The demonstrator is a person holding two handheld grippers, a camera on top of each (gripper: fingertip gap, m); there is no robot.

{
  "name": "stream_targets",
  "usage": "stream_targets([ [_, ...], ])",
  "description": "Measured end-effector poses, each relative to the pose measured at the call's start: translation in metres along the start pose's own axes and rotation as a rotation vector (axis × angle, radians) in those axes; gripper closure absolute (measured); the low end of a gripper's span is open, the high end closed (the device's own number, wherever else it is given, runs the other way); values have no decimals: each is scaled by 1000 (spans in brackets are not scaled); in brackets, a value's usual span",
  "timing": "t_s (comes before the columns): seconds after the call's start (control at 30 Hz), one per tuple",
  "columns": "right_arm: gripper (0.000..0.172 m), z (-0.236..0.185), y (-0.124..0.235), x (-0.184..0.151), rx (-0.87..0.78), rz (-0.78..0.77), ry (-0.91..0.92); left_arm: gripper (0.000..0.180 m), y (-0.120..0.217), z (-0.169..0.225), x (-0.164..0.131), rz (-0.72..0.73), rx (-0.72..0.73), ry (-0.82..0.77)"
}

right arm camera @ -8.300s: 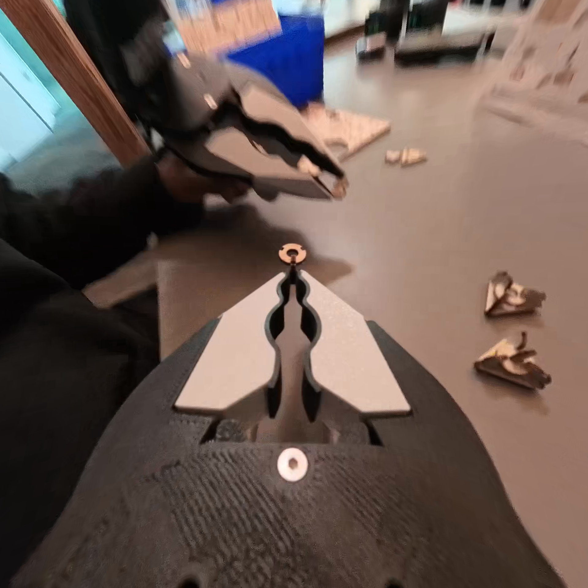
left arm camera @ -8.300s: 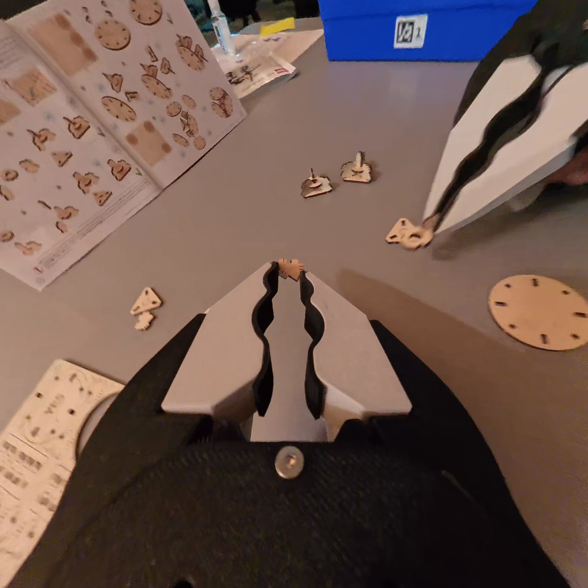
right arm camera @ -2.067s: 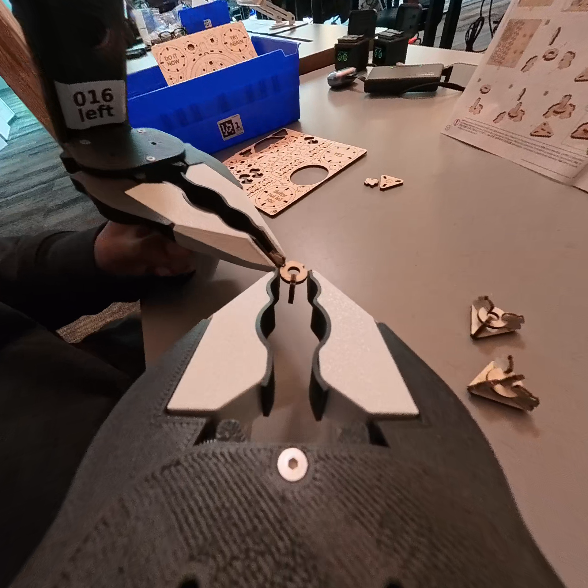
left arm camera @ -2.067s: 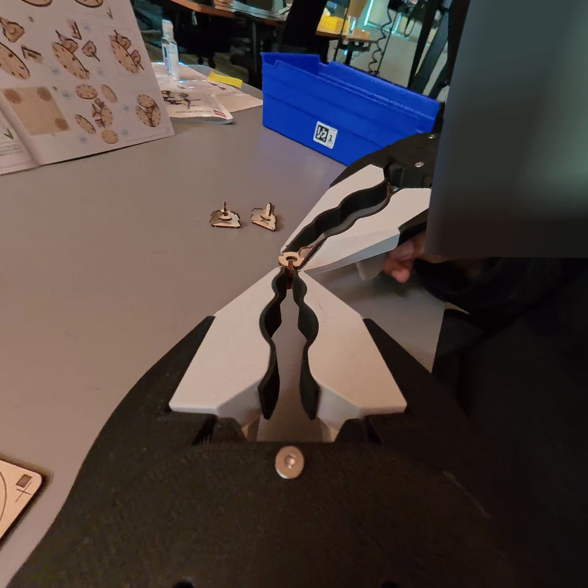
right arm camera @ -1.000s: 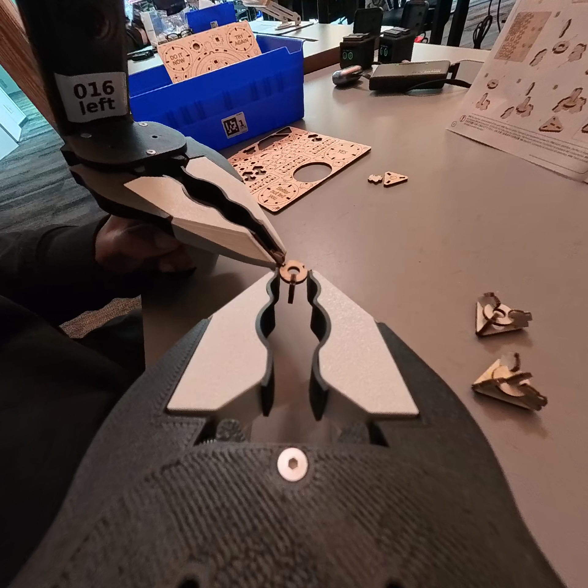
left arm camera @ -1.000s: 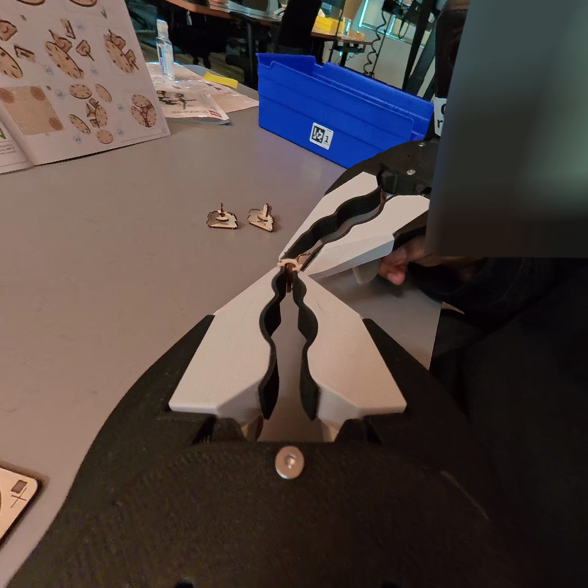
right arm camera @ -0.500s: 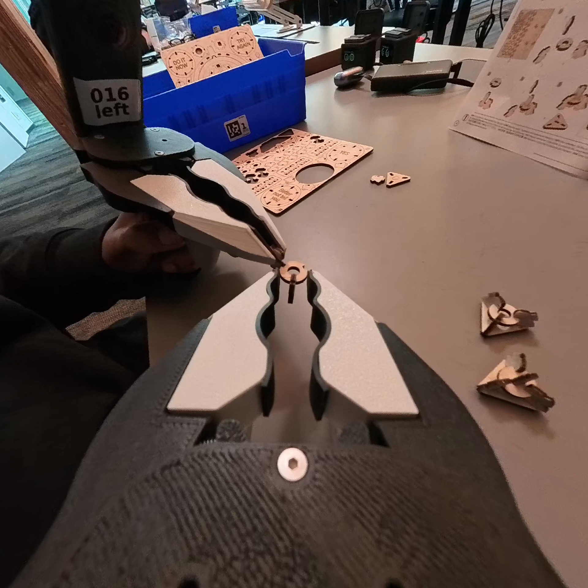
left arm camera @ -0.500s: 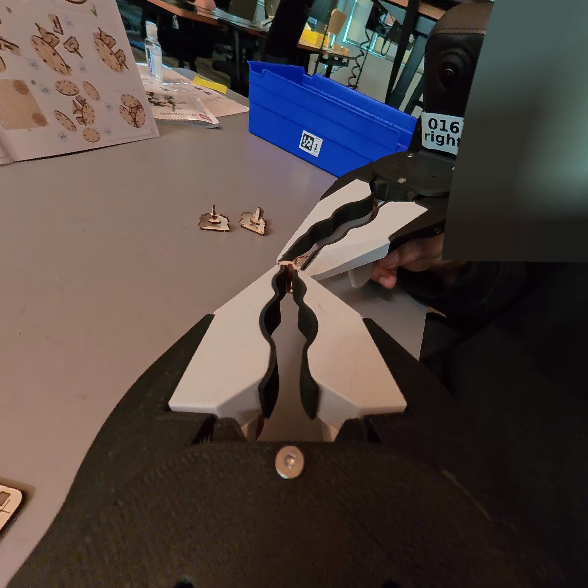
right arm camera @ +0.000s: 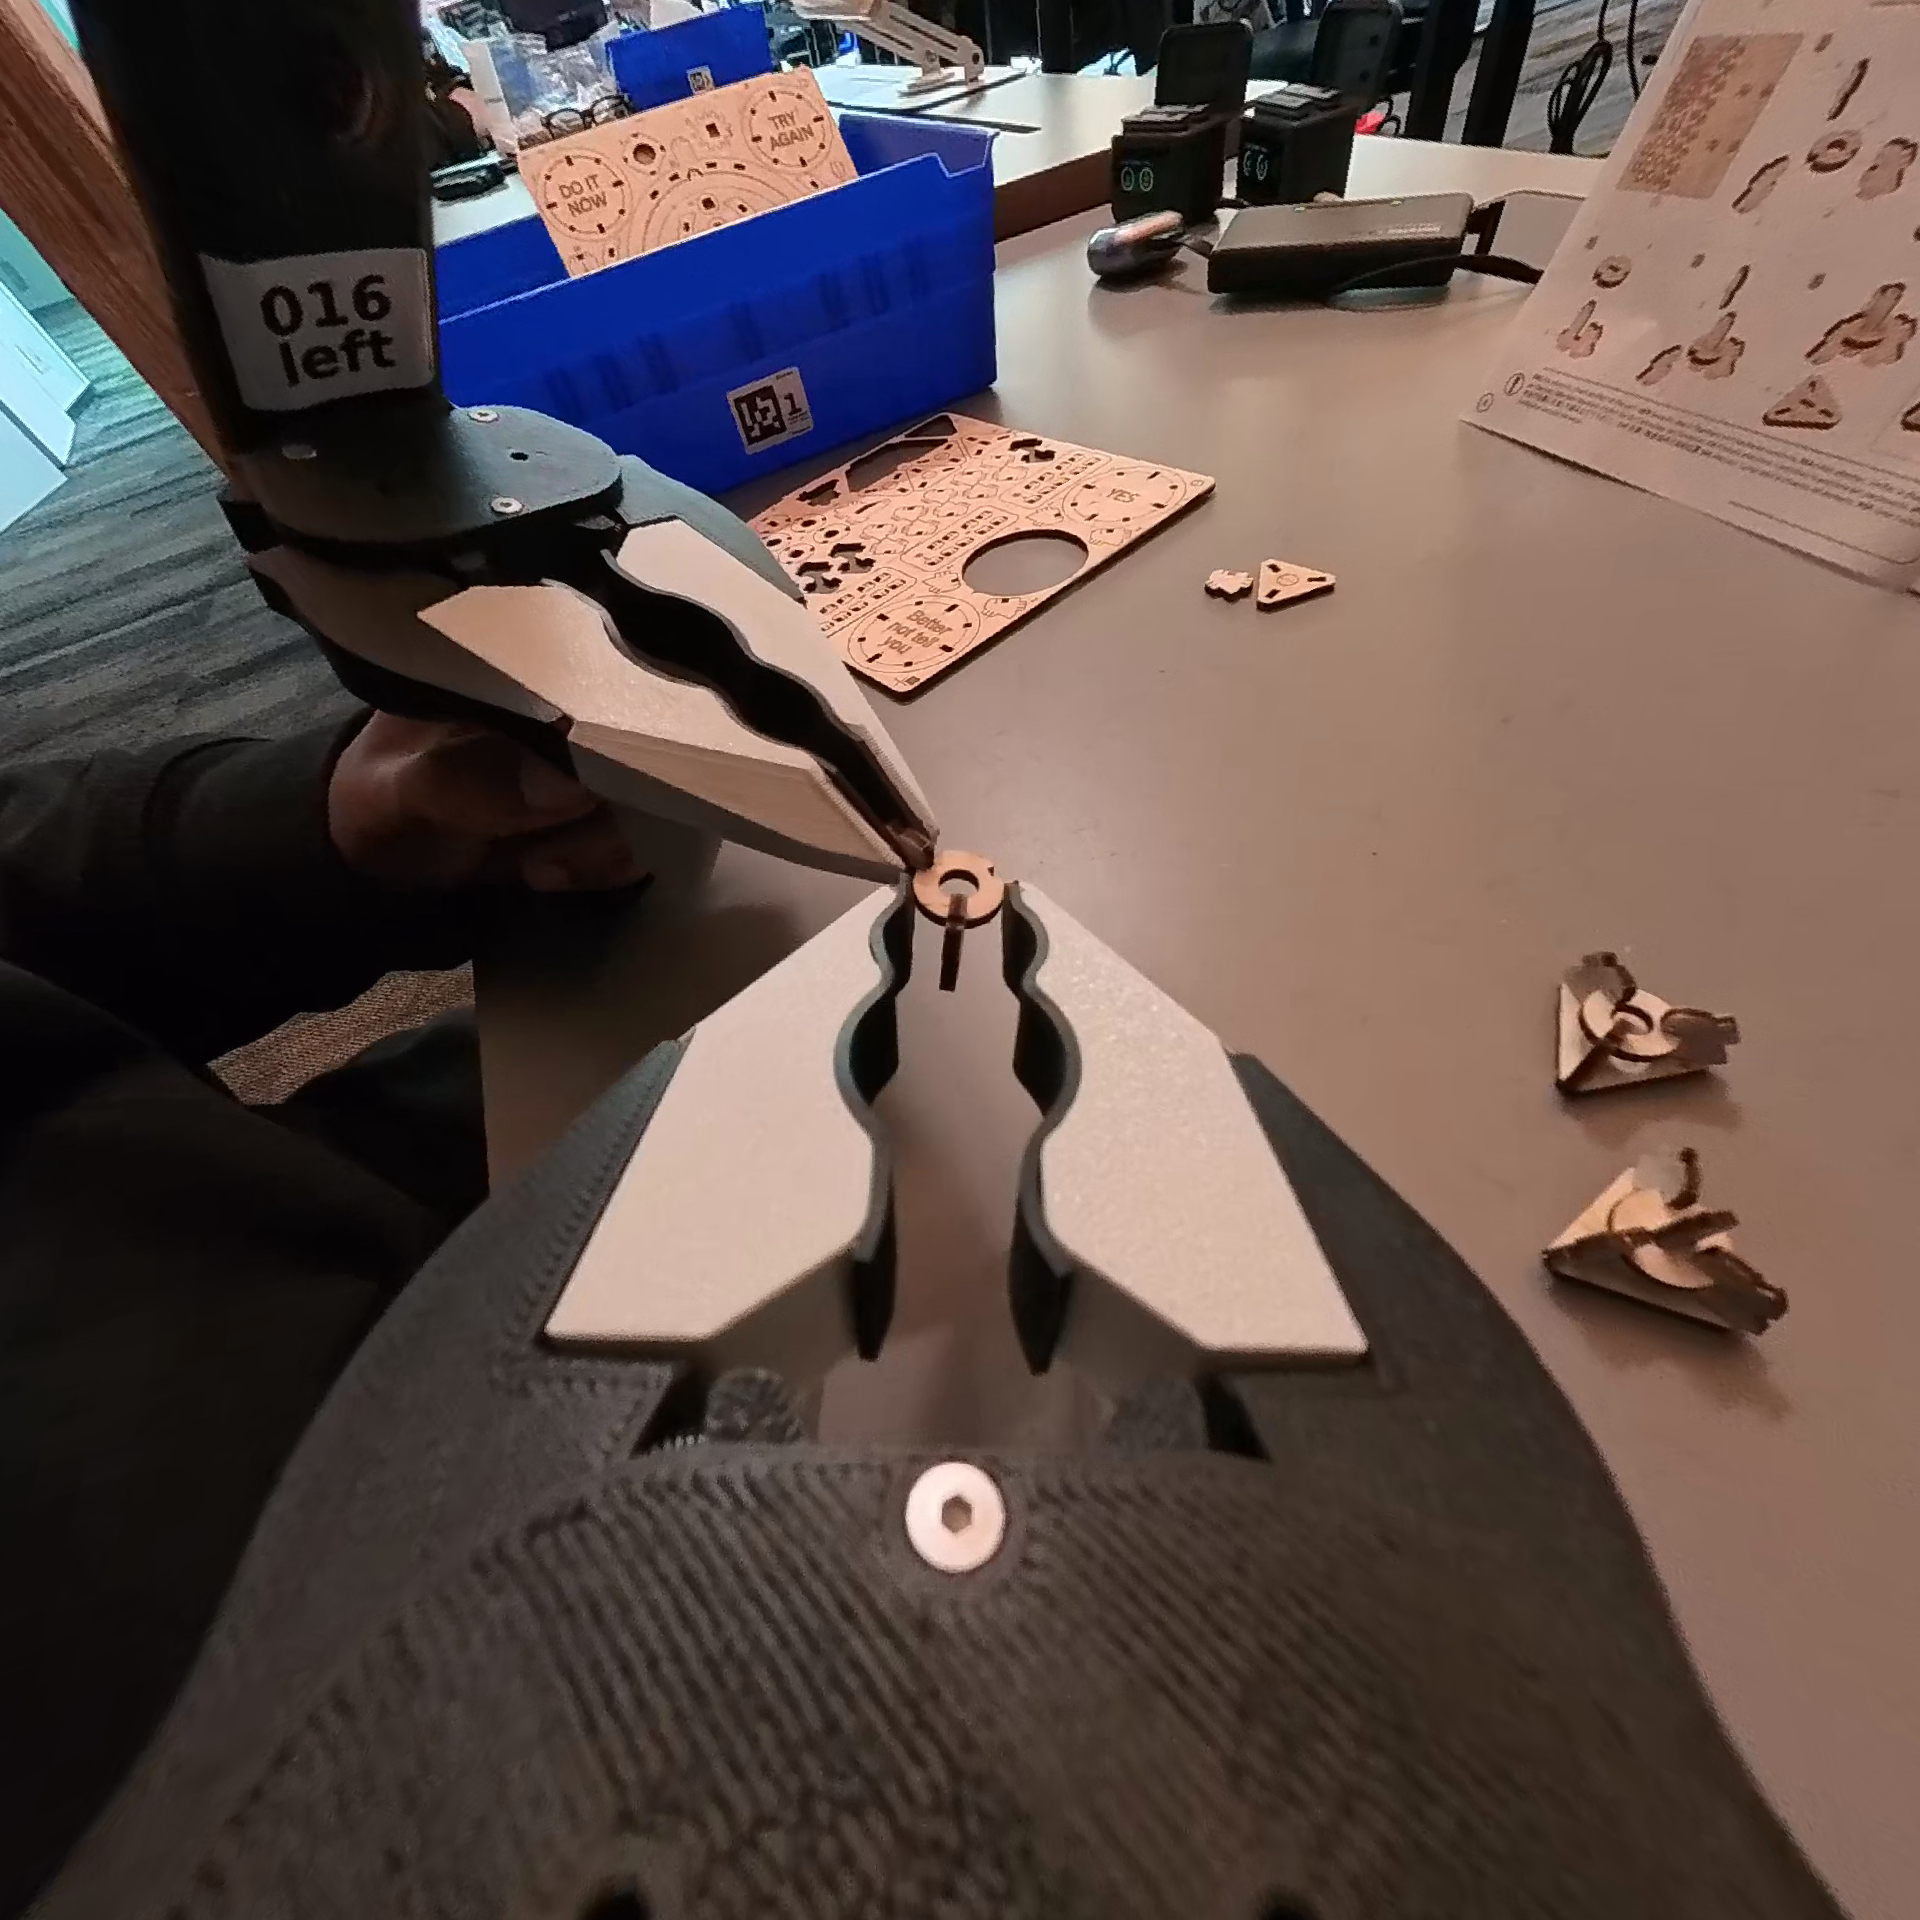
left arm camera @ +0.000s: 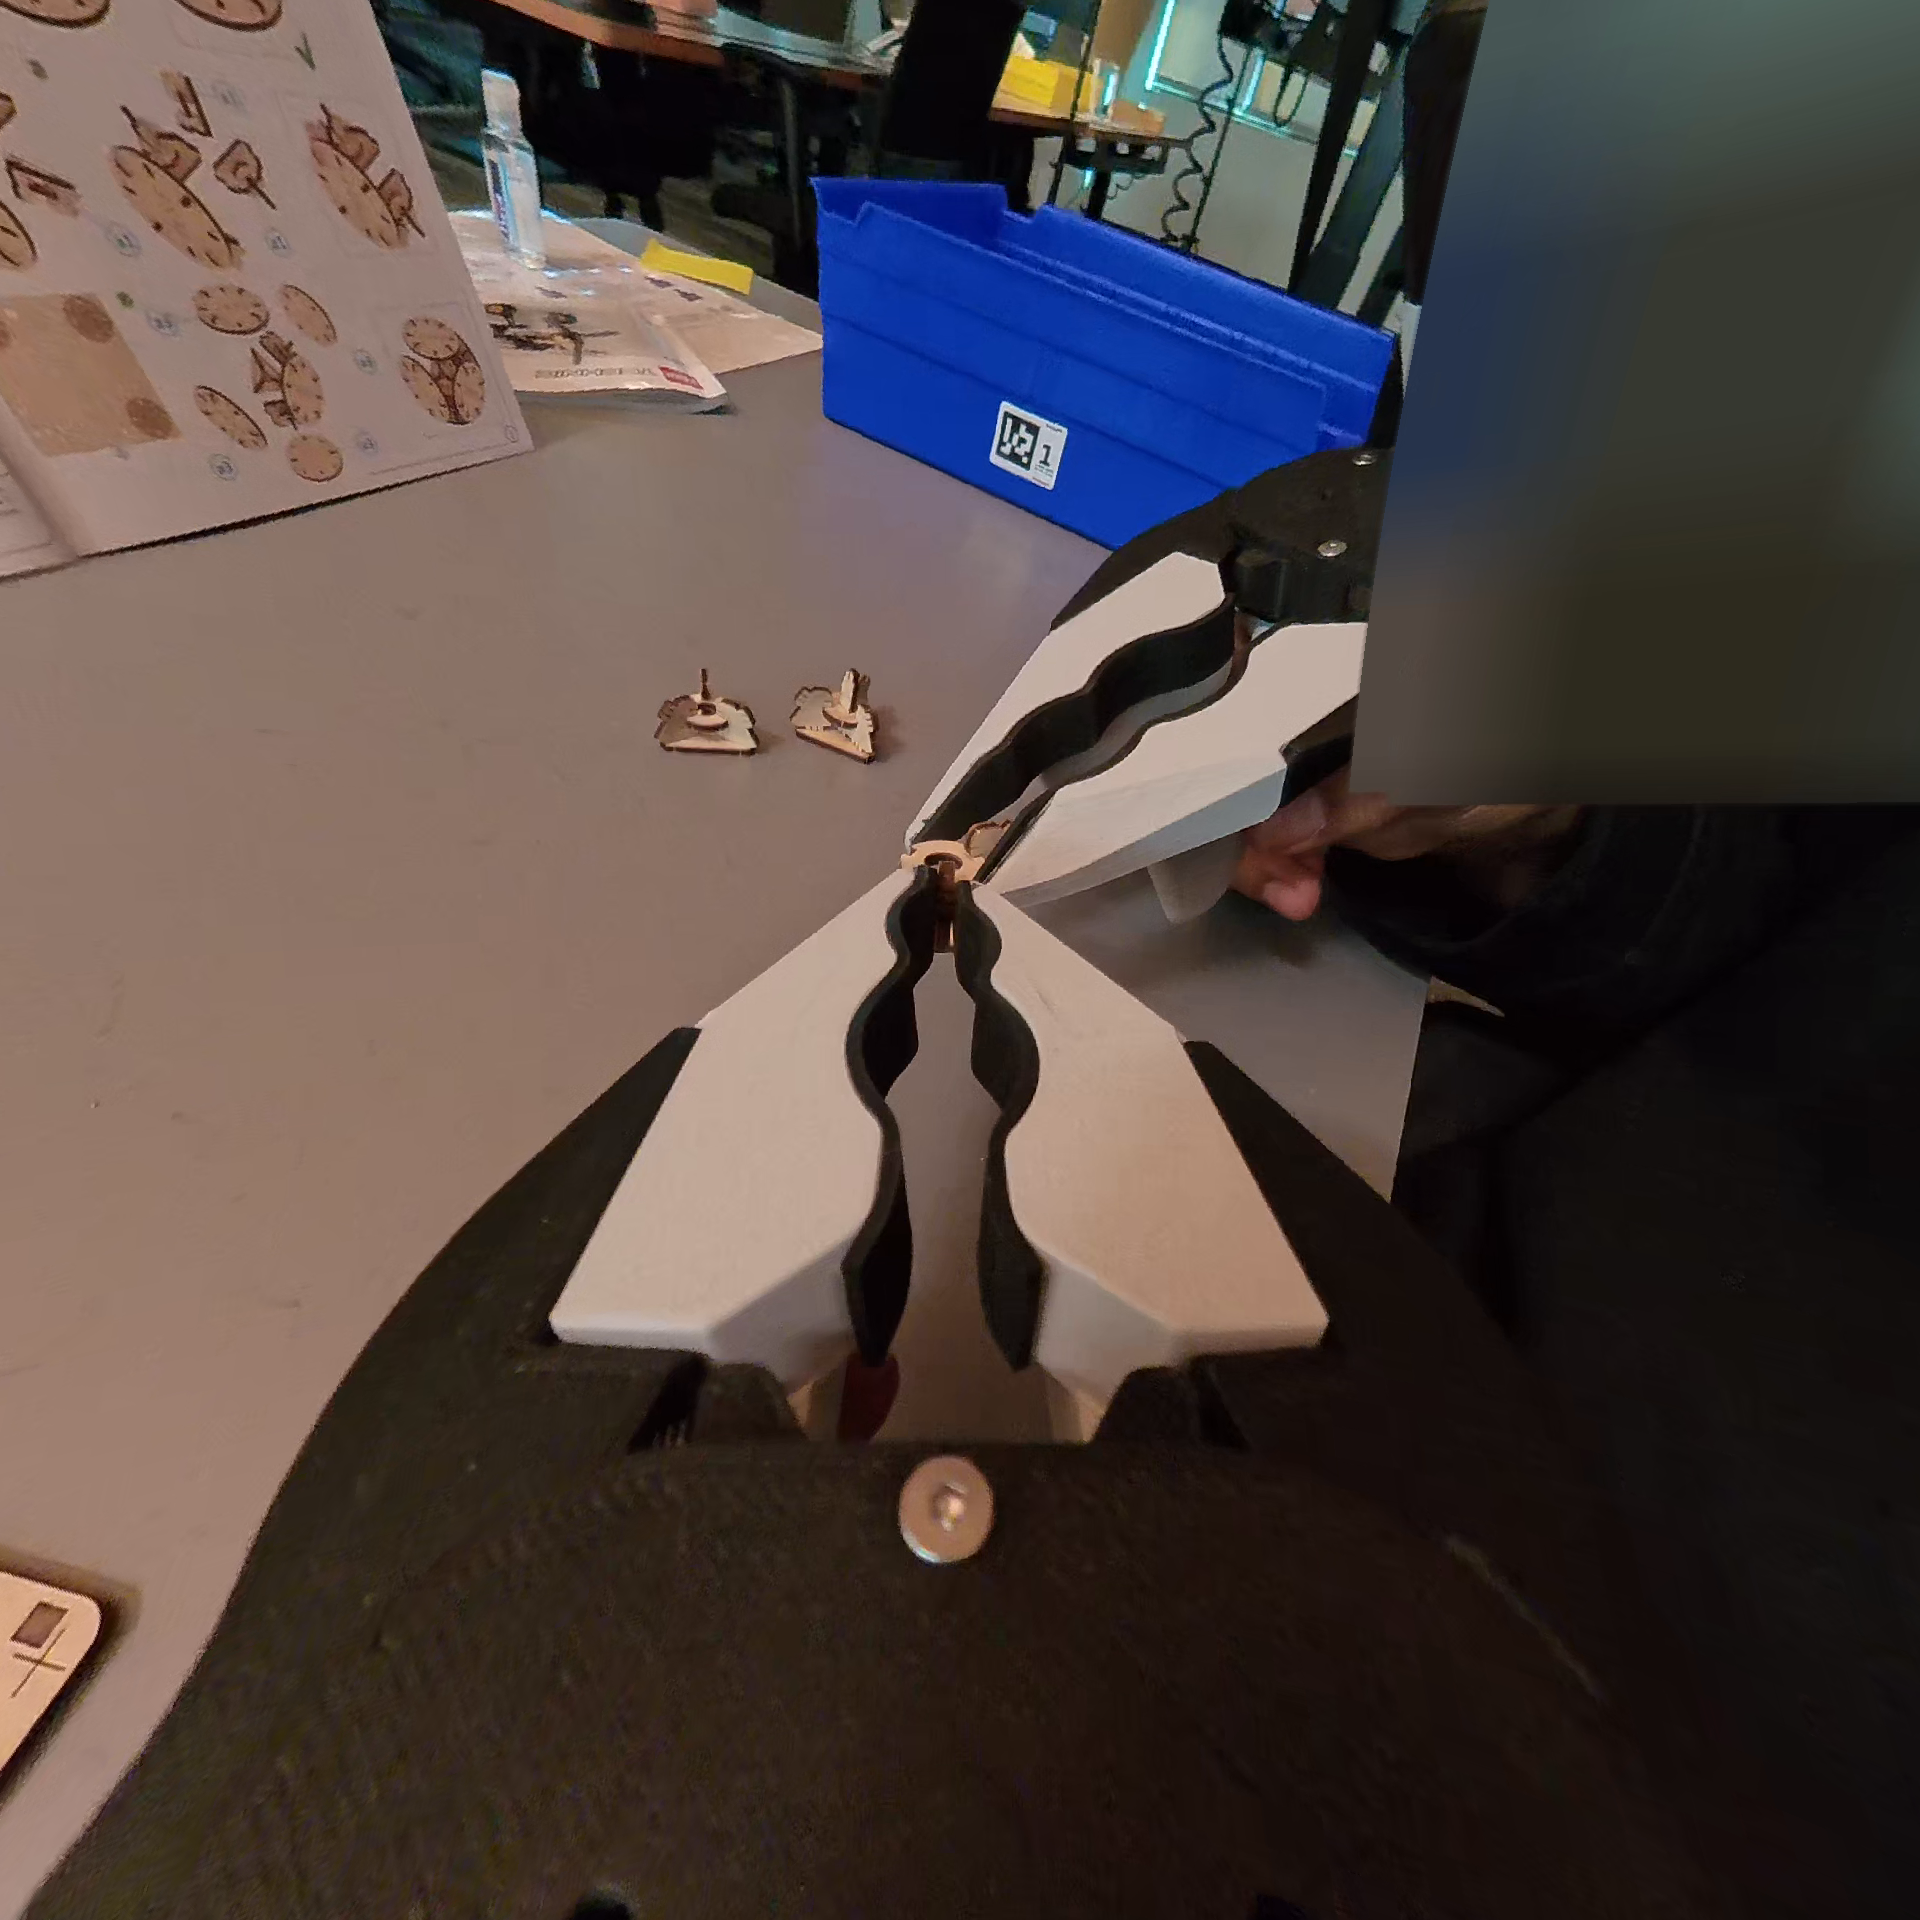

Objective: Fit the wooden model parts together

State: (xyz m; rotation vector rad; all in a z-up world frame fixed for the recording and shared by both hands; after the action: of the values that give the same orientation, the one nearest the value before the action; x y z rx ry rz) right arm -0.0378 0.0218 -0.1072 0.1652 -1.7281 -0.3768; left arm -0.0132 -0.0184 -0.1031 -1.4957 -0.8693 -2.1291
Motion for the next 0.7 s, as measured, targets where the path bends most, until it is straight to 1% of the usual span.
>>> stream_targets([
  [0.2, 157, -1, 2, 1, 30, 17, 15, 179, 1, 2, 2, 18, -37, 10],
  [0.37, 157, -2, 5, 3, 68, 35, 0, 179, 1, 4, 4, 54, -98, 83],
  [0.5, 157, -2, 5, 4, 83, 45, -22, 179, 2, 4, 5, 70, -117, 101],
  [0.53, 157, -1, 5, 3, 75, 40, -19, 173, 2, 4, 5, 69, -125, 104],
  [0.57, 157, 0, 4, 2, 59, 33, -12, 162, 2, 5, 4, 67, -136, 106],
  [0.6, 157, 1, 3, 0, 47, 26, -3, 159, 2, 4, 4, 64, -128, 112],
  [0.7, 157, 2, 3, 0, 43, 26, -3, 158, 2, 2, 4, 66, -120, 119],
])
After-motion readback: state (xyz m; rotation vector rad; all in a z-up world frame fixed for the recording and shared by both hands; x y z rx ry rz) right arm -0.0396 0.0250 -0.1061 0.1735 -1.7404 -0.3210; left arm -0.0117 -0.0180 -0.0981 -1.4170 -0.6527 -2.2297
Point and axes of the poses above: each gripper's, where its closed fingertips meet, y back along the fingers, x out of its top, z = x × y across the jaws, the point moved 3 cm from there along y, back along the fingers, and after that the axes turned 4 degrees about -x, right-handed, at the moved point
